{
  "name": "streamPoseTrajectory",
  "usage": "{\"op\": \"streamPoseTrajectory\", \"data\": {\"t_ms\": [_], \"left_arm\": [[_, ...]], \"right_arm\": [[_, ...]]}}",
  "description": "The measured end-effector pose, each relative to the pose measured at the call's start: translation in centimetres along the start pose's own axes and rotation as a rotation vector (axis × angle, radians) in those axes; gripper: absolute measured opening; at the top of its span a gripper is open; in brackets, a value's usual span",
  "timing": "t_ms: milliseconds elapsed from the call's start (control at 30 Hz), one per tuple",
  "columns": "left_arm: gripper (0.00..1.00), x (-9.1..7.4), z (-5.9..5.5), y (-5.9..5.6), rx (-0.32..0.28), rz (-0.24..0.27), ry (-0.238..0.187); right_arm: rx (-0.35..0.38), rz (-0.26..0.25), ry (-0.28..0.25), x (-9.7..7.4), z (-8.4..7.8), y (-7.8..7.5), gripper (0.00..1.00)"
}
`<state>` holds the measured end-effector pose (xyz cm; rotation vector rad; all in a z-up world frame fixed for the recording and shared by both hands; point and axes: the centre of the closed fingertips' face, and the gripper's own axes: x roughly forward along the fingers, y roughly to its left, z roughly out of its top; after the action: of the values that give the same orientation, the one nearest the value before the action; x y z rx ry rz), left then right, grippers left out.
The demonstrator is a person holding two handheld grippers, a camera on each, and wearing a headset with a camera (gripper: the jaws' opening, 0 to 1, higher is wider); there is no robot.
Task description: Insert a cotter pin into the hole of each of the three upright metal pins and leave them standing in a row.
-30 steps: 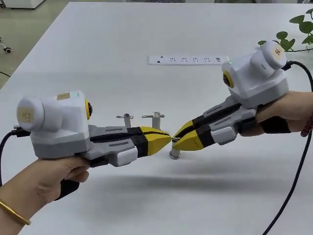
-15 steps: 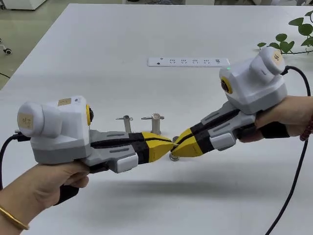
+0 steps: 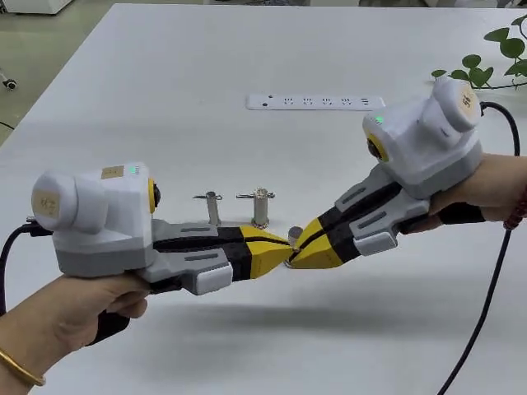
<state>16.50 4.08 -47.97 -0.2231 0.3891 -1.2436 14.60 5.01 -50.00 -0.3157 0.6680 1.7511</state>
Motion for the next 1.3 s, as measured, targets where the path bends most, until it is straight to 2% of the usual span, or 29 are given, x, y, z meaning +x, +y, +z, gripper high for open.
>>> {"op": "streamPoseTrajectory", "data": {"t_ms": [233, 300, 500, 633, 800, 867, 1000, 1167, 1300], "left_arm": [[0.02, 0.1, -0.2, 0.8, 0.042, 0.040, 0.012], [0.02, 0.1, -0.3, 1.1, 0.025, 0.055, 0.014], [0.07, 0.0, -0.6, 2.2, 0.044, 0.105, 0.027], [0.12, -0.2, -1.0, 3.1, 0.081, 0.155, 0.047], [0.14, -0.2, -1.4, 4.0, 0.084, 0.192, 0.054], [0.15, -0.2, -1.6, 4.4, 0.104, 0.218, 0.065], [0.15, 0.0, -2.0, 5.4, 0.160, 0.283, 0.091], [0.18, 0.8, -2.6, 5.9, 0.176, 0.319, 0.105], [0.21, 1.6, -3.4, 6.5, 0.203, 0.355, 0.138]], "right_arm": [[-0.067, -0.046, 0.079, -0.1, -1.0, -0.8, 0.00], [-0.079, -0.063, 0.101, -0.3, -1.4, -1.2, 0.00], [-0.077, -0.100, 0.134, -0.7, -2.5, -2.0, 0.00], [-0.063, -0.129, 0.166, -1.2, -3.5, -2.7, 0.00], [-0.044, -0.159, 0.184, -1.5, -4.4, -3.4, 0.00], [-0.031, -0.183, 0.206, -1.7, -5.0, -3.9, 0.00], [-0.020, -0.208, 0.211, -1.9, -5.7, -4.8, 0.00], [-0.006, -0.252, 0.228, -2.3, -6.3, -5.7, 0.00], [-0.008, -0.267, 0.241, -2.6, -6.7, -6.0, 0.00]]}}
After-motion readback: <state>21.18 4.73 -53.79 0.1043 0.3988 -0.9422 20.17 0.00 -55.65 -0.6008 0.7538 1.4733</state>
